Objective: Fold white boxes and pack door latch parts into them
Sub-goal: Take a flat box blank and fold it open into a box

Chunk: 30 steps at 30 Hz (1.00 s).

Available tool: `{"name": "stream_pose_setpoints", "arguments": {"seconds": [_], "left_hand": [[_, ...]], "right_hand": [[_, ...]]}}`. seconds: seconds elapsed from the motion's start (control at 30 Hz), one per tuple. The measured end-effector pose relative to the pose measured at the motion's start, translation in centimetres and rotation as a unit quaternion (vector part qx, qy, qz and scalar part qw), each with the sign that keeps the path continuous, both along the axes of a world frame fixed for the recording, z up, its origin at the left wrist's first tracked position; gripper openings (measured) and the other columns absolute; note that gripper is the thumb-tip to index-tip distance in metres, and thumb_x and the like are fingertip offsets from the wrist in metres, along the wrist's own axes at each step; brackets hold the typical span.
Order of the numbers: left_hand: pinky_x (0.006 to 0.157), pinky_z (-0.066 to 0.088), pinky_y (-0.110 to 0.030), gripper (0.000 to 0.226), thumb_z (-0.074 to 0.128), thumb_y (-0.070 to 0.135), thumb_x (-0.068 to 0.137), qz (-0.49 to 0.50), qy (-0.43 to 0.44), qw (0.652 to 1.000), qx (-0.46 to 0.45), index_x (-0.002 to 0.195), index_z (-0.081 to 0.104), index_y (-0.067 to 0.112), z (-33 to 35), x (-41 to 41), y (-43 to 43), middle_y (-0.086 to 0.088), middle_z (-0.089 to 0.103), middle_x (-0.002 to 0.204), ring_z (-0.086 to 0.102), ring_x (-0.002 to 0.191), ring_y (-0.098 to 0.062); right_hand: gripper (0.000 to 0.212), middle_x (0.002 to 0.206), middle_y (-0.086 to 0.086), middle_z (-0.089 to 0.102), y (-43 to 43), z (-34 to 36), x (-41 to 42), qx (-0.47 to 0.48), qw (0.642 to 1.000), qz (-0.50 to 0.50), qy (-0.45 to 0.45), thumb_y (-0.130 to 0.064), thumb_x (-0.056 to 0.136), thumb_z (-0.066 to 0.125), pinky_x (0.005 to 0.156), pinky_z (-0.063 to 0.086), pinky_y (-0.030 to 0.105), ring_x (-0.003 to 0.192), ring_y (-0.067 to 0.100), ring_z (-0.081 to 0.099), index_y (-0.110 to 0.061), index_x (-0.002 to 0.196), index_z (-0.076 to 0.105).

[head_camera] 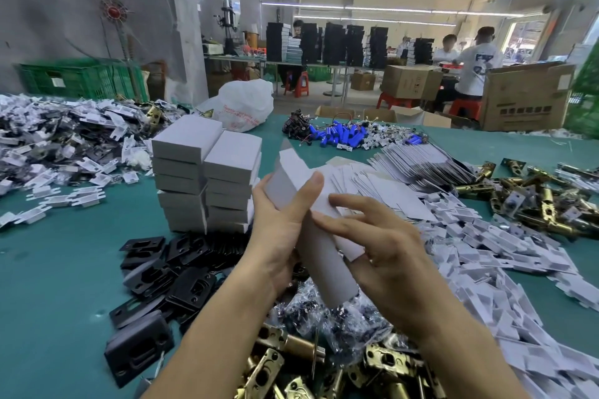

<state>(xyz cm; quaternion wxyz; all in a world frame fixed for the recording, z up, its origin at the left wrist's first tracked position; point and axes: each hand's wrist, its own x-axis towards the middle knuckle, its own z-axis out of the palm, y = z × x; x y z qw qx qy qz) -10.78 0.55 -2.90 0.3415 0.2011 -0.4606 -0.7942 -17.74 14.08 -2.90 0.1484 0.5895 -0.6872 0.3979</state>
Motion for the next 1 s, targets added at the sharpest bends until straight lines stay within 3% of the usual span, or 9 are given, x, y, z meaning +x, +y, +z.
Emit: {"name": "stream_pose_setpoints", "arguments": {"seconds": [0.07,0.17,0.33,0.5,0.67,0.77,0.87,0.93,1.0], "left_hand": [[0.084,0.061,-0.045,0.084,0.096,0.044,0.052,0.058,-0.001,0.996,-0.062,0.12,0.048,0.038,-0.4,0.1,-0.5,-0.003,0.07,0.116,0.072,0.101,-0.021],[0.082,0.057,-0.035,0.074,0.092,0.045,0.053,0.138,-0.023,0.968,-0.207,0.111,0.046,0.045,-0.9,0.6,-1.2,0.005,0.066,0.11,0.067,0.096,-0.011],[0.063,0.05,-0.011,0.067,0.093,0.038,0.067,0.153,-0.044,0.894,-0.419,0.113,0.044,0.042,-1.0,0.9,0.3,0.028,0.058,0.107,0.063,0.091,0.004],[0.066,0.056,-0.022,0.07,0.082,0.056,0.064,0.136,-0.037,0.884,-0.446,0.119,0.043,0.04,-0.9,1.1,1.1,0.014,0.061,0.107,0.064,0.089,-0.006],[0.064,0.061,-0.039,0.074,0.081,0.05,0.064,0.108,-0.04,0.876,-0.468,0.123,0.037,0.049,-1.1,1.1,1.2,0.004,0.062,0.112,0.069,0.086,-0.016],[0.063,0.059,-0.046,0.074,0.08,0.048,0.065,0.108,-0.052,0.858,-0.5,0.123,0.035,0.049,-1.4,1.0,1.2,0.003,0.064,0.115,0.07,0.085,-0.021],[0.066,0.058,-0.043,0.071,0.079,0.048,0.068,0.127,-0.064,0.834,-0.534,0.123,0.033,0.044,-1.6,1.0,1.3,0.004,0.061,0.119,0.067,0.09,-0.021],[0.06,0.052,-0.036,0.065,0.067,0.056,0.067,0.137,-0.087,0.804,-0.573,0.12,0.033,0.041,-1.5,1.0,1.5,0.008,0.058,0.116,0.061,0.084,-0.017],[0.055,0.045,-0.031,0.06,0.061,0.059,0.066,0.137,-0.109,0.79,-0.587,0.116,0.034,0.04,-1.3,1.1,1.7,0.009,0.057,0.109,0.057,0.077,-0.017]], "right_hand": [[0.072,0.139,-0.017,0.047,0.4,0.3,-0.2,0.085,0.996,0.007,-0.022,0.004,0.075,0.06,0.095,0.048,0.028,0.117,-0.001,0.052,-0.042,0.132,0.06],[0.066,0.137,-0.028,0.042,1.0,0.6,-0.3,0.17,0.982,0.027,-0.075,-0.013,0.084,0.062,0.107,0.041,0.029,0.126,-0.007,0.041,-0.052,0.136,0.049],[0.06,0.128,-0.027,0.057,0.9,1.6,0.3,-0.044,0.966,0.07,-0.244,-0.005,0.089,0.065,0.088,0.056,0.025,0.115,-0.002,0.059,-0.049,0.128,0.051],[0.044,0.125,-0.013,0.057,0.7,1.3,0.1,-0.104,0.982,-0.007,-0.154,-0.02,0.086,0.073,0.081,0.058,0.031,0.107,0.008,0.063,-0.04,0.122,0.061],[0.055,0.122,-0.012,0.059,0.2,0.6,0.4,-0.121,0.986,-0.02,-0.115,-0.022,0.083,0.078,0.077,0.058,0.022,0.099,0.002,0.066,-0.031,0.133,0.055],[0.045,0.11,-0.014,0.063,0.0,0.6,0.4,-0.13,0.987,-0.053,-0.08,-0.026,0.084,0.073,0.079,0.059,0.029,0.095,0.004,0.066,-0.026,0.128,0.062],[0.036,0.103,-0.014,0.061,-0.1,0.6,0.3,-0.107,0.989,-0.043,-0.097,-0.028,0.088,0.065,0.081,0.056,0.025,0.095,0.002,0.063,-0.028,0.124,0.067],[0.027,0.1,-0.01,0.061,-0.3,0.4,0.4,-0.077,0.989,-0.049,-0.113,-0.033,0.089,0.06,0.084,0.05,0.02,0.096,0.001,0.059,-0.033,0.113,0.073],[0.021,0.099,-0.019,0.057,-0.4,0.2,0.4,-0.054,0.989,-0.044,-0.129,-0.035,0.089,0.057,0.083,0.046,0.014,0.097,-0.002,0.056,-0.035,0.103,0.073]]}}
